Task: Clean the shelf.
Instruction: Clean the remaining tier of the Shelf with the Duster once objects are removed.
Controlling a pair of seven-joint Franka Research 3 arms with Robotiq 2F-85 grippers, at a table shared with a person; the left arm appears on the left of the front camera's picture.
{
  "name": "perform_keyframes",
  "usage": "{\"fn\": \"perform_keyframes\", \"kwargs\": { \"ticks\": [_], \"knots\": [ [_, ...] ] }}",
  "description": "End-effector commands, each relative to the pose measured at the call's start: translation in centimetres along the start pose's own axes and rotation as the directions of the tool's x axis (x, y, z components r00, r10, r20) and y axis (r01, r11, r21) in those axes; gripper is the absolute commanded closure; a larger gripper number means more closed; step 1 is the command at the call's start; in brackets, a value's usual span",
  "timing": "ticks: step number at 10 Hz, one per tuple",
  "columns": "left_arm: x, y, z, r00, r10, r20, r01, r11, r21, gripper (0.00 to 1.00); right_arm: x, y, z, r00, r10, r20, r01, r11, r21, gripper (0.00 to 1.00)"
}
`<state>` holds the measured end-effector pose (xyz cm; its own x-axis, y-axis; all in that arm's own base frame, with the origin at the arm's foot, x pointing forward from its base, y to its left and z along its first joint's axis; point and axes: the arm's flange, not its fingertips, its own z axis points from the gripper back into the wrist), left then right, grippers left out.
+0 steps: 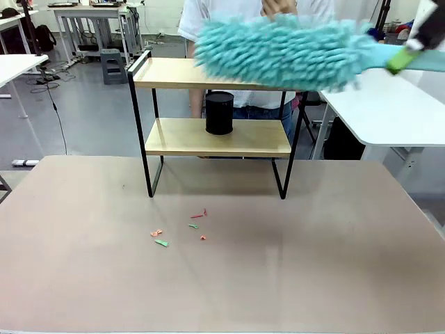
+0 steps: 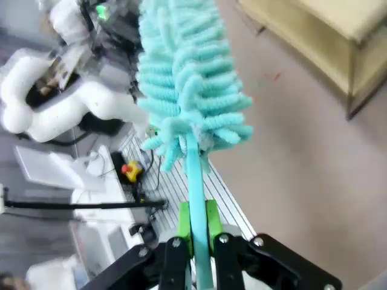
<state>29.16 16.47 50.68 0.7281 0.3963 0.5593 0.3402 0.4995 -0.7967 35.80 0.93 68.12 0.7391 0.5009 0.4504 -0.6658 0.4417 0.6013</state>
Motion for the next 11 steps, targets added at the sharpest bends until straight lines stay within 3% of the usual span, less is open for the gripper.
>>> {"fn": "perform_keyframes", "kwargs": {
  "ticks": [1,2,4,5,6,7,11],
  "knots": [
    [-0.1,-0.1,-0.3,1.000,-0.015,0.021,0.016,1.000,-0.018,0.00,-10.0,-2.4,3.1,0.918,-0.245,0.312,0.262,0.965,-0.011,0.87],
    [-0.1,-0.1,-0.3,1.000,-0.015,0.021,0.016,1.000,-0.018,0.00,-15.9,-3.9,2.6,0.844,-0.366,0.394,0.380,0.924,0.044,0.87],
    [-0.1,-0.1,-0.3,1.000,-0.015,0.021,0.016,1.000,-0.018,0.00,-22.5,-6.7,0.0,0.733,-0.532,0.423,0.527,0.838,0.140,0.87],
    [-0.1,-0.1,-0.3,1.000,-0.015,0.021,0.016,1.000,-0.018,0.00,-23.5,-8.3,-1.3,0.696,-0.590,0.411,0.590,0.795,0.143,0.87],
    [-0.1,-0.1,-0.3,1.000,-0.015,0.021,0.016,1.000,-0.018,0.00,-21.6,-10.7,-3.3,0.677,-0.651,0.343,0.667,0.740,0.088,0.87],
    [-0.1,-0.1,-0.3,1.000,-0.015,0.021,0.016,1.000,-0.018,0.00,-25.1,-8.3,0.5,0.744,-0.545,0.387,0.543,0.830,0.126,0.87],
    [-0.1,-0.1,-0.3,1.000,-0.015,0.021,0.016,1.000,-0.018,0.00,-25.1,-8.3,0.5,0.744,-0.545,0.387,0.543,0.830,0.126,0.87]
  ]
}}
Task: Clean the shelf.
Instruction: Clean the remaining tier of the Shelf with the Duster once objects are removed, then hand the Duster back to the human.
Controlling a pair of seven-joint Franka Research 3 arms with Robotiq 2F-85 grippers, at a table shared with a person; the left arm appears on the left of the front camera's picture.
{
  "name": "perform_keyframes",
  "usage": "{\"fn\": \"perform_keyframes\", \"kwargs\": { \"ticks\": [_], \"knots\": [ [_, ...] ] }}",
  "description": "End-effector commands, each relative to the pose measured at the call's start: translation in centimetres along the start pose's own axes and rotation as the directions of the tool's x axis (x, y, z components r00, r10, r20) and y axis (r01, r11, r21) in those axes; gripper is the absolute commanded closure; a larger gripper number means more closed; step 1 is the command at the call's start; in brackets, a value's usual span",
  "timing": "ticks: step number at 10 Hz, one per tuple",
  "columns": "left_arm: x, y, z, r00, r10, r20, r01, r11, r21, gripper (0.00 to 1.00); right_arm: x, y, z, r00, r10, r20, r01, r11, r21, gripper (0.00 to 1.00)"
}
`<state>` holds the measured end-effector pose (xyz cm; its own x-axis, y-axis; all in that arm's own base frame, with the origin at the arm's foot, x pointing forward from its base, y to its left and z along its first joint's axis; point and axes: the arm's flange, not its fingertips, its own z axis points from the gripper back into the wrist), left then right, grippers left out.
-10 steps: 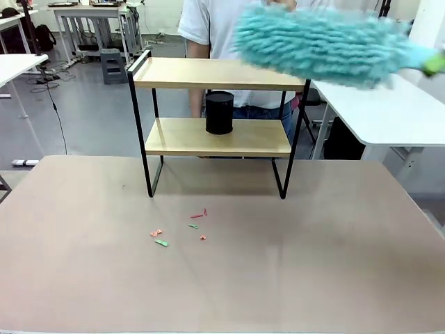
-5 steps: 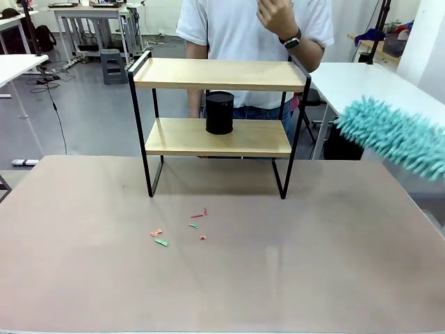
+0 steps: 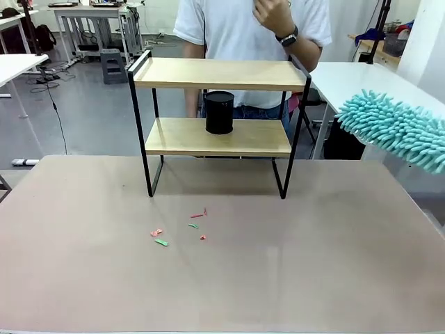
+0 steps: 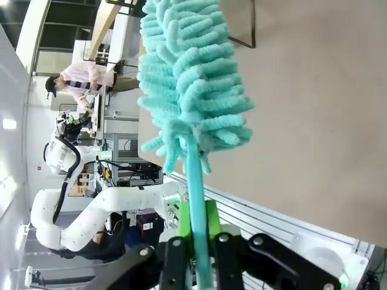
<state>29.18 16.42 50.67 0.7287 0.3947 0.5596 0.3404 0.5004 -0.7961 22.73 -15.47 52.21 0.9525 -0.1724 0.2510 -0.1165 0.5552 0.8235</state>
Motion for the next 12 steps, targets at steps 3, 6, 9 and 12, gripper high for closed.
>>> {"fn": "perform_keyframes", "kwargs": {
  "ticks": [3,6,9,12],
  "knots": [
    [-0.11,-0.13,-0.27,1.000,-0.014,0.023,0.015,1.000,-0.019,0.00,0.15,-0.16,0.11,1.000,0.019,-0.007,-0.019,1.000,0.016,0.87],
    [-0.11,-0.13,-0.27,1.000,-0.014,0.023,0.015,1.000,-0.019,0.00,0.15,-0.16,0.11,1.000,0.019,-0.007,-0.019,1.000,0.016,0.87],
    [-0.11,-0.13,-0.27,1.000,-0.014,0.023,0.015,1.000,-0.019,0.00,0.15,-0.16,0.11,1.000,0.019,-0.007,-0.019,1.000,0.016,0.87],
    [0.00,0.00,0.00,1.000,0.000,0.000,0.000,1.000,0.000,0.00,0.02,-0.07,-0.04,1.000,-0.002,-0.004,0.002,1.000,0.002,0.87]
  ]
}}
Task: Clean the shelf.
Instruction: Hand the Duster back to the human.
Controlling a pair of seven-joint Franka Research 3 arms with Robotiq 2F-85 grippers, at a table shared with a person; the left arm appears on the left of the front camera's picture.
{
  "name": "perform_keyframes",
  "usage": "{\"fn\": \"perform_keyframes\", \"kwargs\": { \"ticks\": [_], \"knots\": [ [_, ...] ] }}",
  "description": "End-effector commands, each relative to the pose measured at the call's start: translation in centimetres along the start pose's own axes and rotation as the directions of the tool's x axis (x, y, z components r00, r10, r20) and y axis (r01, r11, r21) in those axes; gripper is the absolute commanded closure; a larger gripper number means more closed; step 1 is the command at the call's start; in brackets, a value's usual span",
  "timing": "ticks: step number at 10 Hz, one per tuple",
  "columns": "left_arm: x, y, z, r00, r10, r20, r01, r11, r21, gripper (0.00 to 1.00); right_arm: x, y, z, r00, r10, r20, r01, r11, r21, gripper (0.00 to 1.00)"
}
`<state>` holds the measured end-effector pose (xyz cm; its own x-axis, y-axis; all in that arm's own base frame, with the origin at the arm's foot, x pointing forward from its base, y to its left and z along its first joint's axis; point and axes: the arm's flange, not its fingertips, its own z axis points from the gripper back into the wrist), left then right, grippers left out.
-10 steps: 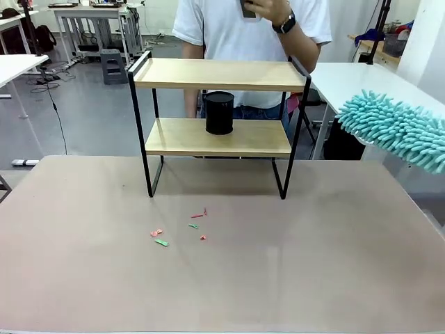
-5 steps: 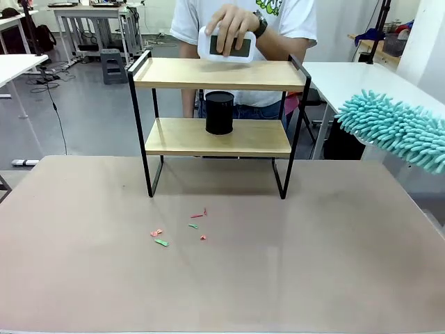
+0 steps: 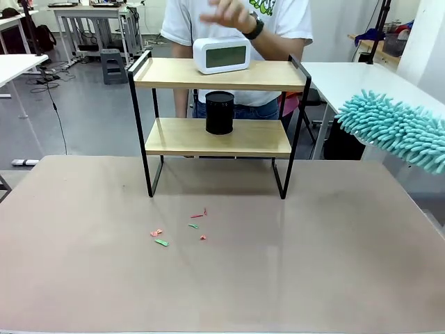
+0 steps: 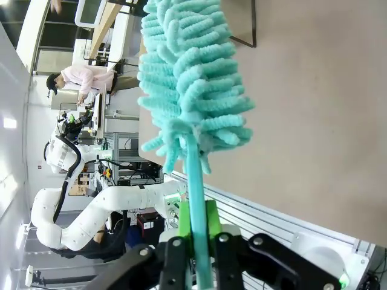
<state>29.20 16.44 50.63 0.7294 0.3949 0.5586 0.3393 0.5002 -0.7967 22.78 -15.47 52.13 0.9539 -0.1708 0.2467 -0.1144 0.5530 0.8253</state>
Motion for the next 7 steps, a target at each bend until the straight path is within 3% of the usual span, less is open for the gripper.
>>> {"fn": "perform_keyframes", "kwargs": {
  "ticks": [1,3,4,5,6,7],
  "knots": [
    [1.0,-3.6,-1.6,0.983,-0.082,-0.162,0.056,0.985,-0.160,0.00,-0.1,0.5,2.5,0.999,0.049,0.022,-0.050,0.998,0.028,0.87],
    [1.4,-12.1,-8.8,0.888,-0.282,-0.363,0.088,0.879,-0.469,0.00,0.9,8.8,5.0,0.928,0.374,-0.008,-0.372,0.926,0.063,0.87],
    [-0.8,-15.7,-13.6,0.806,-0.379,-0.455,0.105,0.848,-0.519,0.00,-0.1,13.5,3.7,0.837,0.534,-0.117,-0.522,0.844,0.120,0.87],
    [-3.4,-17.5,-17.4,0.746,-0.416,-0.520,0.098,0.841,-0.531,0.00,-1.9,16.2,1.1,0.743,0.616,-0.261,-0.592,0.787,0.172,0.87],
    [-6.1,-18.1,-20.5,0.692,-0.417,-0.589,0.045,0.839,-0.542,0.00,-4.3,17.6,-1.8,0.641,0.662,-0.388,-0.623,0.745,0.241,0.87],
    [-8.7,-17.7,-22.6,0.666,-0.385,-0.640,-0.010,0.852,-0.523,0.00,-6.4,17.7,-4.0,0.570,0.672,-0.473,-0.623,0.729,0.284,0.87]
  ]
}}
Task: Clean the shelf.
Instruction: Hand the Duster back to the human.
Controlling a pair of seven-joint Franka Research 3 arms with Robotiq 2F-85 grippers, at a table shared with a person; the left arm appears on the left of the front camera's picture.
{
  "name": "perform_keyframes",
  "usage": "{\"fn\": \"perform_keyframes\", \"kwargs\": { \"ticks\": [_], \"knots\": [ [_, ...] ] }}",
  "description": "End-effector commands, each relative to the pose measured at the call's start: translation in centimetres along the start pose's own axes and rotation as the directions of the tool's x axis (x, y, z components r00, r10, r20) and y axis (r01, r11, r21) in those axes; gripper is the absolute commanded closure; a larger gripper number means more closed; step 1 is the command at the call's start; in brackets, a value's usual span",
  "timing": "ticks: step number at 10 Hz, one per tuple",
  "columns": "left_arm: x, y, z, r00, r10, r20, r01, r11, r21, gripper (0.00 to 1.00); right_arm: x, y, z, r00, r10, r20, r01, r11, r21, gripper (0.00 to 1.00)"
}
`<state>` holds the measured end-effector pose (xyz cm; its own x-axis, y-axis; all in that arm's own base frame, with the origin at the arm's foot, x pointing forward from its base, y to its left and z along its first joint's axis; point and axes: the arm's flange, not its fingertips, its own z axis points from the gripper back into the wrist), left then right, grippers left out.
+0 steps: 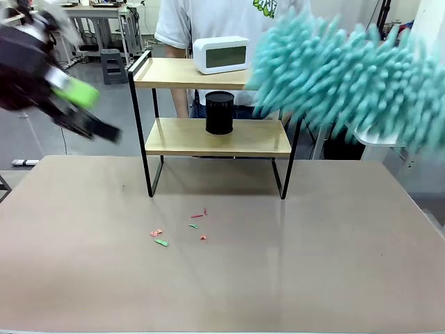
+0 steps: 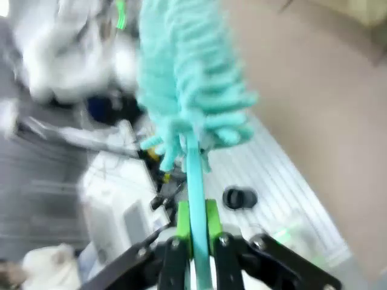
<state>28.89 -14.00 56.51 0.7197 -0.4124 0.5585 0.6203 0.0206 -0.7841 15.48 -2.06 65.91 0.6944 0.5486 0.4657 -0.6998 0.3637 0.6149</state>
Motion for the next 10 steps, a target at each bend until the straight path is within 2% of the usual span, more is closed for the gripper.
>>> {"fn": "perform_keyframes", "kwargs": {
  "ticks": [1,2,3,4,6,8,10],
  "knots": [
    [-2.6,2.3,2.0,0.991,0.129,-0.030,-0.128,0.991,0.037,0.00,-2.8,-2.5,-2.1,0.998,-0.036,-0.042,0.030,0.989,-0.145,0.87],
    [0.0,0.0,0.0,1.000,0.000,0.000,0.000,1.000,0.000,0.00,0.0,0.0,0.0,1.000,0.000,0.000,0.000,1.000,0.000,0.87],
    [0.0,0.0,0.0,1.000,0.000,0.000,0.000,1.000,0.000,0.00,-0.4,0.0,-2.1,0.997,-0.002,-0.075,0.000,1.000,-0.022,0.87],
    [-1.0,2.2,-1.2,0.997,0.059,-0.042,-0.059,0.998,-0.005,0.00,0.8,-0.7,-3.1,0.986,0.016,-0.166,-0.015,1.000,0.003,0.87],
    [1.0,3.3,-4.1,0.997,0.017,-0.074,-0.022,0.997,-0.072,0.00,5.2,-1.7,-5.9,0.934,0.126,-0.335,-0.093,0.989,0.114,0.87],
    [1.9,4.5,-6.9,0.987,0.011,-0.159,-0.024,0.996,-0.082,0.00,8.1,-2.2,-7.6,0.884,0.170,-0.435,-0.105,0.980,0.169,0.87],
    [2.9,5.2,-10.6,0.975,-0.031,-0.220,0.009,0.995,-0.101,0.00,9.8,-2.9,-10.0,0.860,0.195,-0.472,-0.108,0.973,0.206,0.87]
  ]
}}
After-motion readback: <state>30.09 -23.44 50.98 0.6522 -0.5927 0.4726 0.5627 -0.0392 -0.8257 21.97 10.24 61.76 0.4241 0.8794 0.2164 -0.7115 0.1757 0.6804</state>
